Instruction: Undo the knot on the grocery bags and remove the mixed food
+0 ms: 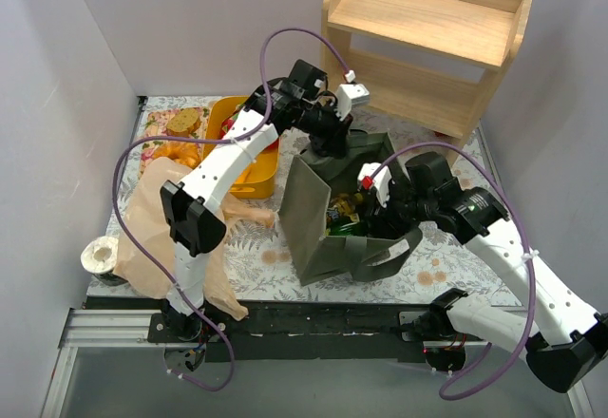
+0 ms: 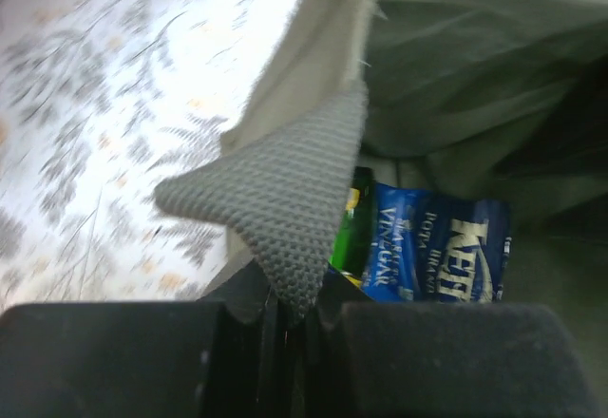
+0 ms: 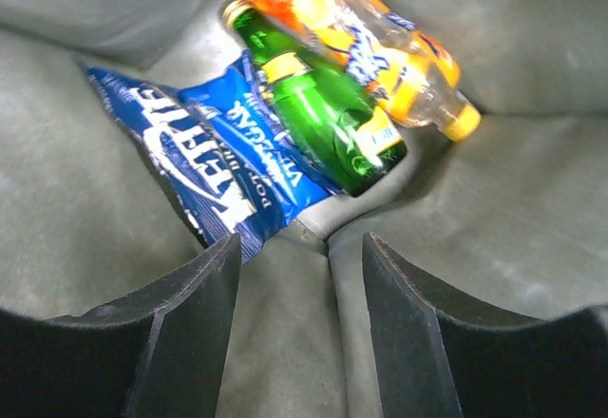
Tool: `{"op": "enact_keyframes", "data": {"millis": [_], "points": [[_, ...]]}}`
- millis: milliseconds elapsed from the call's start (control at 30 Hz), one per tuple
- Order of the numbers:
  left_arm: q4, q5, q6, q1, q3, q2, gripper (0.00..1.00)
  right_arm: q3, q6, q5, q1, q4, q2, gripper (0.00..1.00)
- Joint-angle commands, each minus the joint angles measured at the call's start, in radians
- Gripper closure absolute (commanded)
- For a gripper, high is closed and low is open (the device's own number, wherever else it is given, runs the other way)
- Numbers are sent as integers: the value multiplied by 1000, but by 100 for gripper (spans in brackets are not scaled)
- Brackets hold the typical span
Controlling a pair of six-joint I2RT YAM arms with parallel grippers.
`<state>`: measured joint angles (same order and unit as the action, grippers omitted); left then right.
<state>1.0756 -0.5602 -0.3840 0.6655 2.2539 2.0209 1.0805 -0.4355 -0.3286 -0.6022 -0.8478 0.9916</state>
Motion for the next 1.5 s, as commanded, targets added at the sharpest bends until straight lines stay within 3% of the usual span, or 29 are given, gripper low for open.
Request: {"op": "enact_keyframes", "data": {"millis": [0,133,433,600,700,833,900,933,1000,1133,1267,1333,1467], "points": [[-75,-97,40,94,84,-34,100,-24,-75,31,7,-50,-60,39],[-300,52,102,108,30,-109,100,-25,-104,10,7,-50,-59,40],[-561,226,201,124,32,-247,100,1,-155,-47,5,-86,-48,42],[-579,229,229,163,-16,-326,100,-46,-200,-47,5,-106,-100,43],[-577,181,221,193,-120,-390,100,-115,-216,-49,4,-93,-140,43],[-525,131,195,218,-229,-430,93,-188,-265,-43,-7,-80,-166,43],[-523,92,162,223,-354,-464,90,-212,-275,6,-7,-45,-169,43],[-531,89,148,226,-394,-473,91,-215,-317,-1,-7,-37,-168,43],[-581,112,61,226,-465,-490,100,-206,-333,0,-7,-11,-165,43],[-628,137,-45,226,-507,-484,100,-182,-431,-32,-7,45,-198,42],[-671,158,-96,226,-481,-465,100,-205,-532,-47,-8,241,-268,40],[-689,197,-102,226,-432,-440,100,-195,-563,-43,-11,335,-242,41],[-689,220,-90,226,-363,-406,100,-145,-673,-15,-13,368,-151,45]]}}
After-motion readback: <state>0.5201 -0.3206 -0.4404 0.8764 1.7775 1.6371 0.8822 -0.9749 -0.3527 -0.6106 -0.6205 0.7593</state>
